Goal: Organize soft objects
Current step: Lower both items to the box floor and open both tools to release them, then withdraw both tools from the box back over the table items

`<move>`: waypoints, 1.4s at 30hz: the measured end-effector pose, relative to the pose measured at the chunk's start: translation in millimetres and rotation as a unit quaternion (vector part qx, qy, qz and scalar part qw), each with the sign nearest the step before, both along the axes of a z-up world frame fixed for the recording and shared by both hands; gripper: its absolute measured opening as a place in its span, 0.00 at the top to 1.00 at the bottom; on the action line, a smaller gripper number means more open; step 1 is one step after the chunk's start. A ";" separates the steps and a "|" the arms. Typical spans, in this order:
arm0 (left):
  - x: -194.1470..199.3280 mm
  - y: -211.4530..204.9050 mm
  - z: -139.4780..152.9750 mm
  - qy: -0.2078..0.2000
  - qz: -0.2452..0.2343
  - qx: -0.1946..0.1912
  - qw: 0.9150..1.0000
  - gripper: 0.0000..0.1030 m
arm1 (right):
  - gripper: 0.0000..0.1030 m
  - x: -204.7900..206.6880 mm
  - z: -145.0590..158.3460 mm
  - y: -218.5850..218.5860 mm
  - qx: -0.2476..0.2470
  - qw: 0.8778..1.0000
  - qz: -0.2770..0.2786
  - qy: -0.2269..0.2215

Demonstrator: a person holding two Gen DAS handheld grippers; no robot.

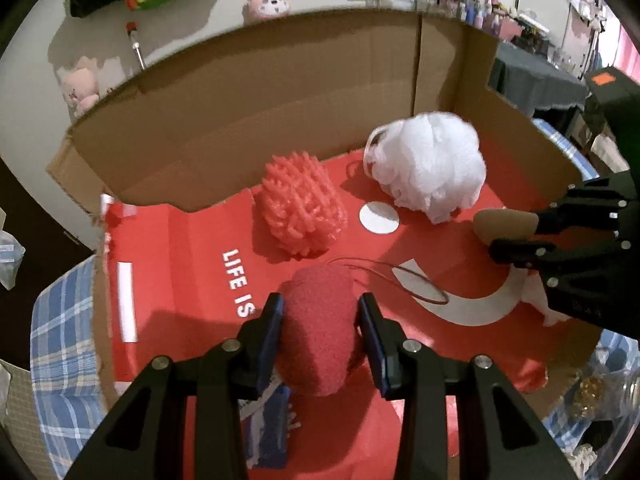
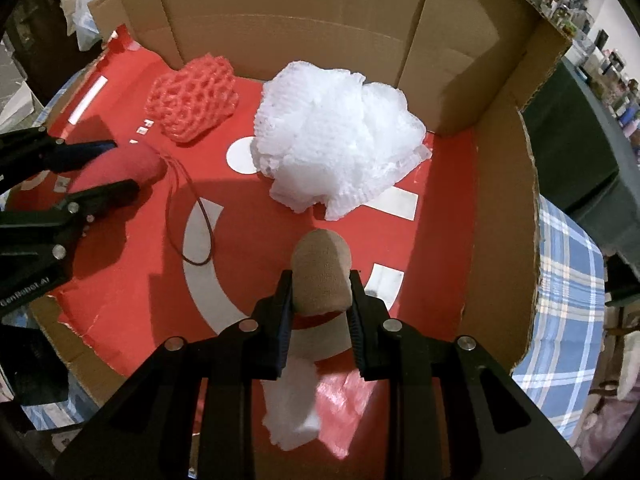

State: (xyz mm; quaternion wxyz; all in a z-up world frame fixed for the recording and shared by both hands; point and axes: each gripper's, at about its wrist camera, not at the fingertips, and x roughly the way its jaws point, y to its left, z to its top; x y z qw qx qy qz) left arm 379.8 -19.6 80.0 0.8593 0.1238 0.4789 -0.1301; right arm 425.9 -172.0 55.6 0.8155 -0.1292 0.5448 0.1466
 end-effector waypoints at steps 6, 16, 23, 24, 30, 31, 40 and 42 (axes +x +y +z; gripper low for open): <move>5.7 -5.5 -11.3 0.018 -0.002 0.007 1.000 0.60 | 0.77 2.5 -4.8 -0.1 -0.013 1.000 0.002 -0.001; 12.3 -2.4 -15.7 0.026 0.005 0.003 1.000 0.58 | 0.71 2.2 -12.0 6.8 -0.032 0.999 0.007 -0.004; 16.4 0.6 -20.6 0.034 0.008 0.001 0.999 0.41 | 0.51 -2.3 -9.6 23.7 -0.041 0.999 0.024 -0.010; 15.8 1.4 -19.5 0.031 0.009 -0.001 0.999 0.37 | 0.51 -3.0 -8.8 24.8 -0.038 0.999 0.024 -0.010; 5.9 3.6 -5.1 0.009 0.003 -0.008 1.000 0.27 | 0.45 -9.7 11.1 25.7 -0.033 0.999 0.022 -0.029; 3.3 2.8 -1.3 0.005 0.002 -0.008 1.000 0.26 | 0.44 -11.0 16.9 29.1 -0.033 0.999 0.021 -0.032; -28.9 11.5 35.9 -0.038 0.022 -0.035 0.998 0.17 | 0.39 -31.5 39.5 31.2 -0.025 0.998 0.009 -0.062; -37.4 13.9 42.8 -0.049 0.025 -0.037 0.998 0.15 | 0.39 -44.5 55.4 24.4 -0.017 0.997 0.009 -0.075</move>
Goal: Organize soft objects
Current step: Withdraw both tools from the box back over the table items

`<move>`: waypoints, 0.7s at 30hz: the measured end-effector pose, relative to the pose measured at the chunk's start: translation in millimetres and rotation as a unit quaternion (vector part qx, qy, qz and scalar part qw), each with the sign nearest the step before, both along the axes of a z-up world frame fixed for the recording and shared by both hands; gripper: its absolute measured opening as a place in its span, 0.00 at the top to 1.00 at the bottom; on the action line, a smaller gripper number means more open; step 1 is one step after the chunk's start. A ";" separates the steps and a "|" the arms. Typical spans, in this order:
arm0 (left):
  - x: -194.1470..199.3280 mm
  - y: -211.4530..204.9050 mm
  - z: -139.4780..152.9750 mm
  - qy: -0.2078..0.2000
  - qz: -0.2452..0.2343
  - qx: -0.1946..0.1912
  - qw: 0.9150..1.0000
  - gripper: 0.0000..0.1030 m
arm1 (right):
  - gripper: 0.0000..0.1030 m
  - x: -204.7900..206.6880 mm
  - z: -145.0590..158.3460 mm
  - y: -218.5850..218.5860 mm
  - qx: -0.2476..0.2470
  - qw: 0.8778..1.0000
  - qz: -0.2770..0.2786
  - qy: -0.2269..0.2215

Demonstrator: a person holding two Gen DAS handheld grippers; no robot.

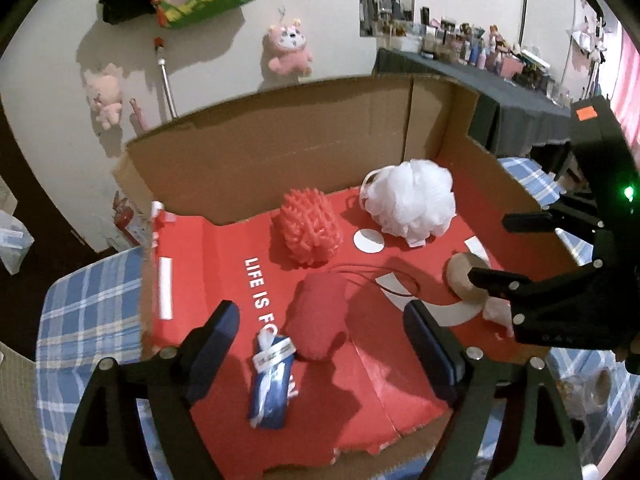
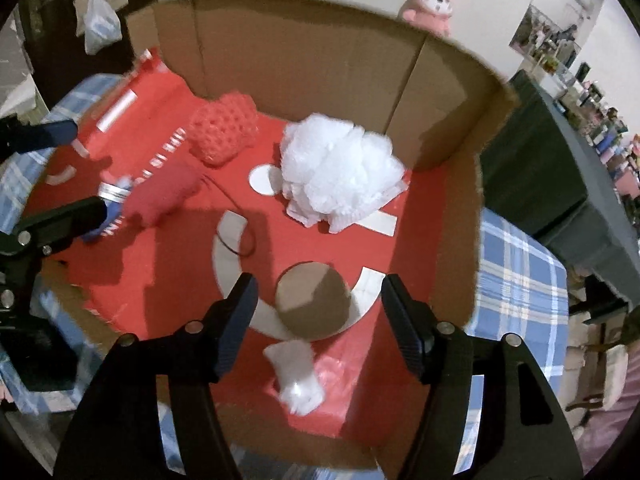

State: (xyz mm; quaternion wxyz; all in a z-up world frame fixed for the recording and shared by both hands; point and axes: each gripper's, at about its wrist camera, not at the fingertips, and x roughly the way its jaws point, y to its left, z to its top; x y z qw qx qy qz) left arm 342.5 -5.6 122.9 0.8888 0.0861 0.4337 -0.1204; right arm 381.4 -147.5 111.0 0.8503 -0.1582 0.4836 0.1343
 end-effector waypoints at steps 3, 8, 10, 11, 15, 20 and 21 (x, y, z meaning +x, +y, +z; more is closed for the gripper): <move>-19.4 3.8 16.2 -0.022 0.000 -0.006 1.000 0.09 | 0.33 -20.3 22.5 -6.1 0.024 0.999 -0.004 -0.024; -53.3 9.2 41.2 -0.074 0.003 -0.015 0.997 0.04 | 0.29 -54.8 61.1 -17.9 0.055 0.996 -0.004 -0.075; -72.3 12.7 52.6 -0.096 0.005 -0.028 0.995 0.02 | 0.29 -74.4 72.9 -24.7 0.075 0.993 -0.004 -0.093; -79.1 13.9 56.2 -0.102 0.006 -0.032 0.994 0.01 | 0.27 -83.6 77.5 -26.2 0.085 0.991 -0.004 -0.101; -117.4 17.4 73.3 -0.147 0.010 -0.047 0.988 0.00 | 0.23 -130.5 98.9 -27.5 0.105 0.984 0.000 -0.145; -169.9 22.3 91.3 -0.192 0.012 -0.070 0.979 0.00 | 0.19 -186.9 112.8 -27.2 0.123 0.974 0.005 -0.192; -176.9 23.0 93.3 -0.198 0.012 -0.074 0.977 0.00 | 0.16 -198.6 113.7 -27.2 0.130 0.971 0.009 -0.201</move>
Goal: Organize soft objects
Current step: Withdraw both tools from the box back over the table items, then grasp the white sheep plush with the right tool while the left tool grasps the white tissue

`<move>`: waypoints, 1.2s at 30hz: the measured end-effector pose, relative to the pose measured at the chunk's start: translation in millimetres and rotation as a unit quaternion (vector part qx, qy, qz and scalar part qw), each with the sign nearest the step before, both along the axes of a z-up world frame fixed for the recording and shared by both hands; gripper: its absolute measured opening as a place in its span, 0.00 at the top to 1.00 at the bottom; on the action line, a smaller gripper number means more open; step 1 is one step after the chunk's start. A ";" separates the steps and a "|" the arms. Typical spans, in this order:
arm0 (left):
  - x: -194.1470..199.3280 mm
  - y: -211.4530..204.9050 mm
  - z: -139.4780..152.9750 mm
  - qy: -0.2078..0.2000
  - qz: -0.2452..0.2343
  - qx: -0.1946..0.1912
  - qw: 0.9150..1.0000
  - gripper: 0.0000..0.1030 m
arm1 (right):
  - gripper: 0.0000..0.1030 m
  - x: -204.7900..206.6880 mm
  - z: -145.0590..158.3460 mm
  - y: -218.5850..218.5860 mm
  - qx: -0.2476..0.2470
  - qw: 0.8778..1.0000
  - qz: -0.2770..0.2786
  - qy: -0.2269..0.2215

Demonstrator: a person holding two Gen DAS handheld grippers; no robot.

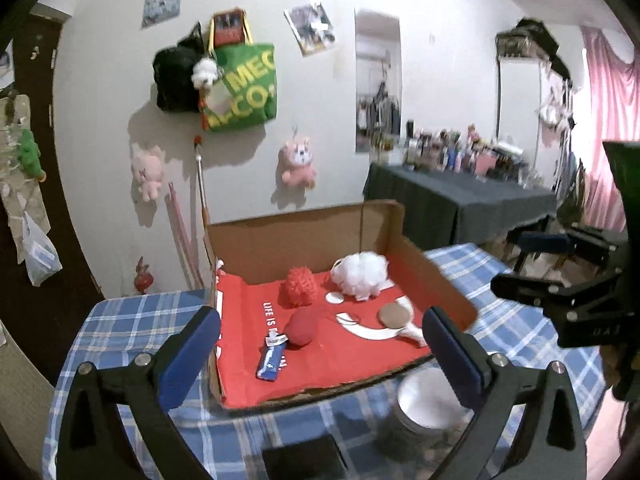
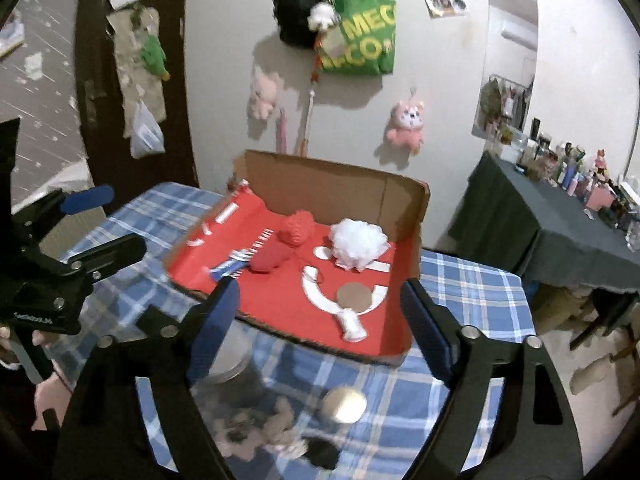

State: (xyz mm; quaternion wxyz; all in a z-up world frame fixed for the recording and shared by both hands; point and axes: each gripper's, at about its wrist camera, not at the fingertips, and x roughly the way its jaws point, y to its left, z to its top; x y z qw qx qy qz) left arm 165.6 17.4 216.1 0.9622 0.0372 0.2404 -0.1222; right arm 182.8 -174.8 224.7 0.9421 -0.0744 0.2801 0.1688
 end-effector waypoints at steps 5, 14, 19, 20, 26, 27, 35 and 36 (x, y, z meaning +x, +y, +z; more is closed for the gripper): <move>-50.6 4.1 6.3 -0.034 0.006 -0.022 0.999 0.00 | 0.15 -55.8 -0.8 2.8 0.002 0.998 -0.014 -0.063; -119.5 9.8 -16.9 -0.067 0.020 -0.049 0.996 0.00 | 0.11 -127.5 -26.7 0.7 0.016 0.990 -0.059 -0.129; -140.4 13.4 -40.9 -0.073 0.050 -0.055 0.995 0.00 | 0.11 -145.8 -53.7 2.4 0.024 0.988 -0.077 -0.132; -143.6 13.0 -47.3 -0.071 0.056 -0.055 0.994 0.00 | 0.11 -147.9 -58.5 2.9 0.024 0.988 -0.080 -0.133; -157.4 1.4 -76.5 -0.075 0.065 -0.026 0.995 0.00 | 0.11 -155.5 -88.0 4.9 0.024 0.987 -0.100 -0.124; -158.0 -1.6 -82.2 -0.075 0.066 -0.019 0.995 0.00 | 0.11 -155.3 -92.8 4.7 0.025 0.987 -0.103 -0.122; -156.5 -5.8 -115.4 -0.051 0.073 -0.009 0.996 0.00 | 0.11 -149.7 -131.9 4.7 0.023 0.989 -0.120 -0.088; -154.9 -5.8 -119.4 -0.046 0.073 -0.009 0.996 0.00 | 0.11 -148.6 -136.2 4.4 0.022 0.989 -0.123 -0.084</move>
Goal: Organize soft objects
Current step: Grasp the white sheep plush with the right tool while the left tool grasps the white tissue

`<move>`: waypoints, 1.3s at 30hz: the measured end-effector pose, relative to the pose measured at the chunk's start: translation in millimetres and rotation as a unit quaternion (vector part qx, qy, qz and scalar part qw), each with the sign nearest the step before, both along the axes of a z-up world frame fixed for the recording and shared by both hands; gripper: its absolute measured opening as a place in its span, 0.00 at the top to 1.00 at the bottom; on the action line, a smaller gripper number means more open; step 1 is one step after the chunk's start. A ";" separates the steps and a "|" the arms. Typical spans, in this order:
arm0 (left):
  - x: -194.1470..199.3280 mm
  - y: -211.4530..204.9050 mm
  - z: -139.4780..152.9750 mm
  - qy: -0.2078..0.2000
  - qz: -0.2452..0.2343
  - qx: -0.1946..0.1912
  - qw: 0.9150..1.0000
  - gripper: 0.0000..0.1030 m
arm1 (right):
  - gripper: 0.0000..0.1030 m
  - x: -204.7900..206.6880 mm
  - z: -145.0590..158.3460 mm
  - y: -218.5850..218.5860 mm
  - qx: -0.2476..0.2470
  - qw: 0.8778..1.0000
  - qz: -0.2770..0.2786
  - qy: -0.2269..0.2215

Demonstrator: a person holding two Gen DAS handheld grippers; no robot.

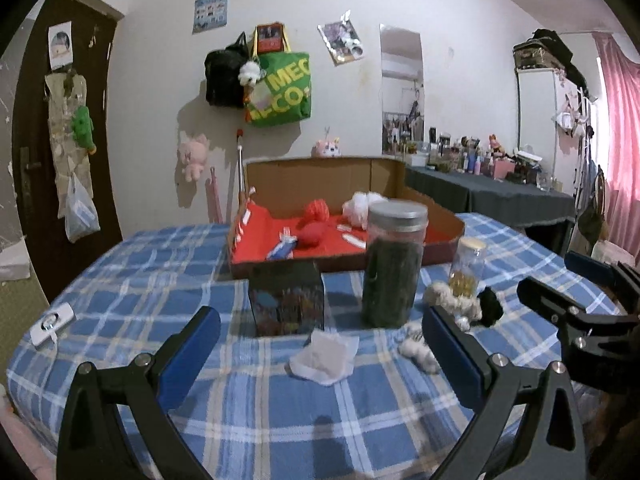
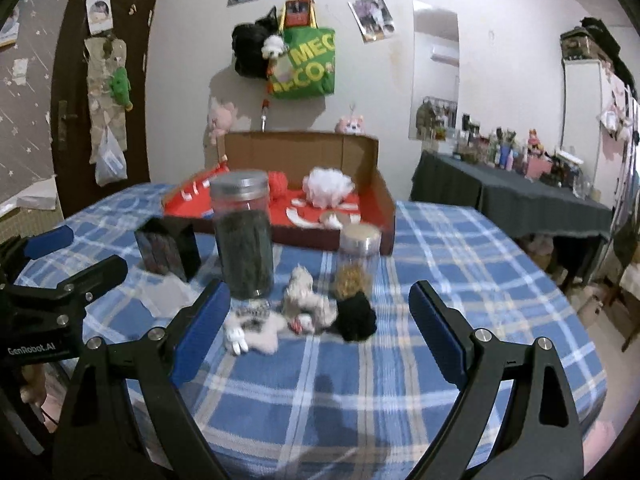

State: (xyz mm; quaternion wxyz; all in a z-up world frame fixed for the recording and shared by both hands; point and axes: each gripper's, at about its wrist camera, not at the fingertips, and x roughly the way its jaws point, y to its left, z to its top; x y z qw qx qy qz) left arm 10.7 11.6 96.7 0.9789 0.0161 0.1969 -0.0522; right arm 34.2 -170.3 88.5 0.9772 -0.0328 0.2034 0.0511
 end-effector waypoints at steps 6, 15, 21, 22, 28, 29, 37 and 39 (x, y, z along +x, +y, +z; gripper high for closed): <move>6.0 -0.5 -25.0 0.026 0.014 0.002 1.000 0.00 | 0.11 6.0 -26.3 -3.7 0.006 0.999 -0.006 0.034; 13.7 4.9 -53.5 0.065 0.026 -0.001 0.998 0.00 | 0.11 14.5 -48.7 -6.9 0.017 0.997 -0.009 0.071; 17.7 7.0 -56.2 0.073 0.019 -0.003 0.997 0.00 | 0.11 18.6 -51.4 -2.2 0.017 0.997 0.000 0.079; 18.6 6.4 -56.1 0.074 0.018 -0.001 0.997 0.00 | 0.11 20.0 -51.4 -1.1 0.018 0.996 0.004 0.082; 30.2 9.2 -56.1 0.090 -0.004 0.006 0.996 0.02 | 0.11 39.2 -52.9 5.3 0.041 0.992 0.045 0.113; 32.8 9.9 -55.9 0.093 -0.009 0.007 0.996 0.05 | 0.11 42.8 -53.0 6.6 0.044 0.991 0.052 0.119; 62.4 12.1 -55.9 0.135 -0.061 0.029 0.989 0.22 | 0.13 72.1 -60.5 22.9 0.044 0.980 0.103 0.164; 69.1 12.1 -57.0 0.147 -0.076 0.030 0.986 0.29 | 0.23 74.3 -61.8 28.7 0.035 0.978 0.114 0.170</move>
